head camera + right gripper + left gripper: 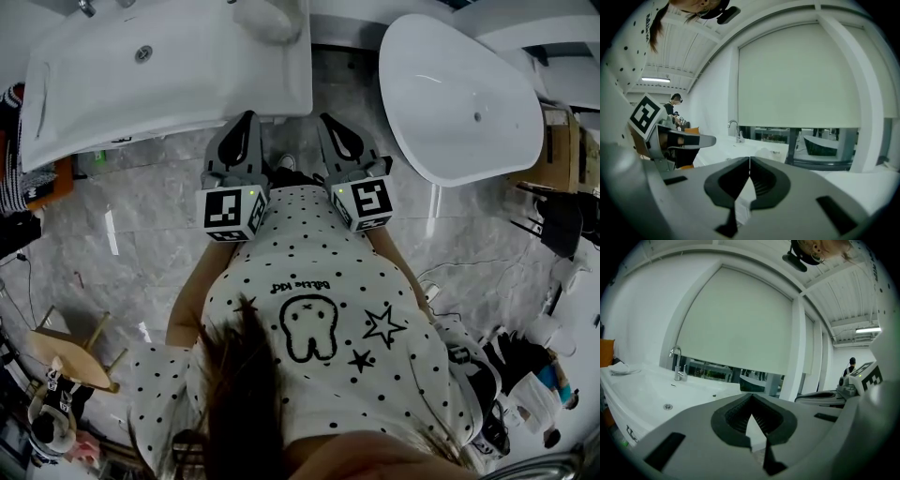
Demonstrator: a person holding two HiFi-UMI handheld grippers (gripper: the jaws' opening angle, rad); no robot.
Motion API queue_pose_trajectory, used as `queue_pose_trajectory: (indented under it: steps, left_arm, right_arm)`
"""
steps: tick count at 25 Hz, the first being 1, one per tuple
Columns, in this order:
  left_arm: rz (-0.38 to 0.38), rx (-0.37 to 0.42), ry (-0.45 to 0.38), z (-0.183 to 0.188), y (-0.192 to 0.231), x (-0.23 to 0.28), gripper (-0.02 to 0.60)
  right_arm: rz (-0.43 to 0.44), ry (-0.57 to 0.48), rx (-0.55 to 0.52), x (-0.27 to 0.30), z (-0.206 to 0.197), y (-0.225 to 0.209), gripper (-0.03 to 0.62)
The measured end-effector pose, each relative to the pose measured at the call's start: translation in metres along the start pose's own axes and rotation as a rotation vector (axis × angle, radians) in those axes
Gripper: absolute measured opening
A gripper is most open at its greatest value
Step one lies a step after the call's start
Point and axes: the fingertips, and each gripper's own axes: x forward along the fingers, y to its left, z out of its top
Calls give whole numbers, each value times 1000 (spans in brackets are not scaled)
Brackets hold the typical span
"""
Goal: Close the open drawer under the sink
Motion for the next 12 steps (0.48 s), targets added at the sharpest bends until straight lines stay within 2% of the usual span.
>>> queue_pose_trajectory:
  steps: [6, 12]
  left_arm:
    - [16, 0, -11, 1, 3, 2, 5]
    - [33, 0, -19, 4, 6, 1, 5]
  right_arm:
    - [-26, -28, 20, 0, 2, -11, 14]
    - [-14, -34, 16, -1, 5, -10, 14]
